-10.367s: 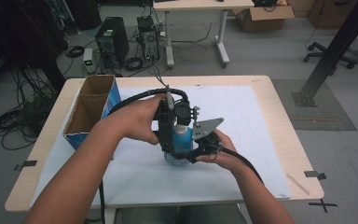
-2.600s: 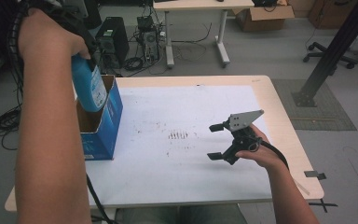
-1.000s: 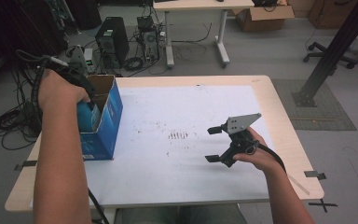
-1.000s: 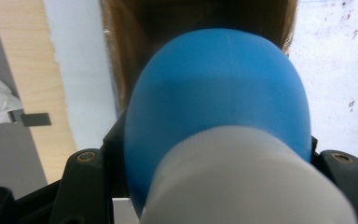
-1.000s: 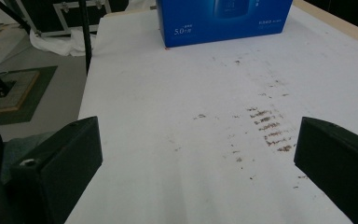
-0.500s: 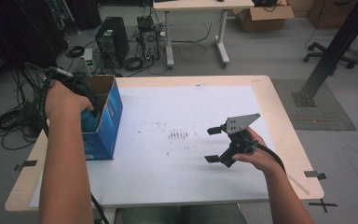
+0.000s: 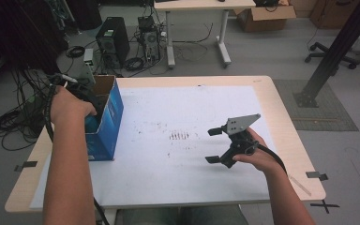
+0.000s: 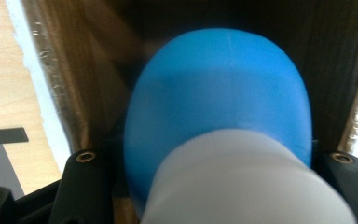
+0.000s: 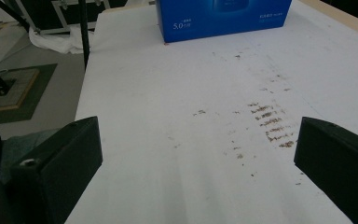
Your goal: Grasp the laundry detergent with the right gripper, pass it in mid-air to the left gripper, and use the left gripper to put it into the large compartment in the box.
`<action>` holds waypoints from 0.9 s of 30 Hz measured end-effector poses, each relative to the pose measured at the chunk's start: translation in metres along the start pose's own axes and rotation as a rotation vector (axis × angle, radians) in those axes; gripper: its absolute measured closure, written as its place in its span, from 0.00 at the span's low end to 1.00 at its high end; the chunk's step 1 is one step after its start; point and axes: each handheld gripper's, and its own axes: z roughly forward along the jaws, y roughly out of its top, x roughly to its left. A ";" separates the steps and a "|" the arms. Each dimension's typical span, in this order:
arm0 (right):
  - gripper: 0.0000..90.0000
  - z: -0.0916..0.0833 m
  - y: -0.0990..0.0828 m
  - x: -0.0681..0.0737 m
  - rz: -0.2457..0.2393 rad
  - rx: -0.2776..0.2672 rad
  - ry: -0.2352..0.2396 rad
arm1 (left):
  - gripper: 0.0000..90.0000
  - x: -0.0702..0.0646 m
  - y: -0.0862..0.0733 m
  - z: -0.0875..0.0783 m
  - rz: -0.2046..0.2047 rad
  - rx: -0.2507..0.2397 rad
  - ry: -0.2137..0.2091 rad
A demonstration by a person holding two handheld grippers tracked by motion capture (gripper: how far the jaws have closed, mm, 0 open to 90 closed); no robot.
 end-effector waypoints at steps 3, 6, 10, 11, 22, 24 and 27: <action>0.01 0.000 -0.001 0.000 0.001 0.001 0.001 | 0.44 0.001 0.001 0.003 0.005 0.005 0.000; 0.01 0.000 -0.001 0.000 0.002 0.001 0.000 | 0.44 0.000 0.001 0.005 0.009 0.008 0.008; 0.01 0.000 -0.001 0.000 0.002 -0.002 -0.003 | 0.44 0.001 0.001 0.009 0.010 0.008 0.009; 0.01 0.000 -0.001 0.000 0.002 -0.001 -0.003 | 0.44 0.001 0.001 0.009 0.010 0.007 0.009; 0.01 0.001 -0.001 0.001 0.003 -0.004 -0.003 | 0.43 0.003 -0.003 0.010 0.026 -0.009 0.009; 0.01 0.001 -0.001 0.001 0.003 -0.005 -0.002 | 0.43 0.004 -0.003 0.011 0.021 -0.014 0.006; 0.01 0.001 -0.002 0.001 0.004 -0.001 -0.005 | 0.42 0.003 -0.004 0.011 0.017 -0.017 0.014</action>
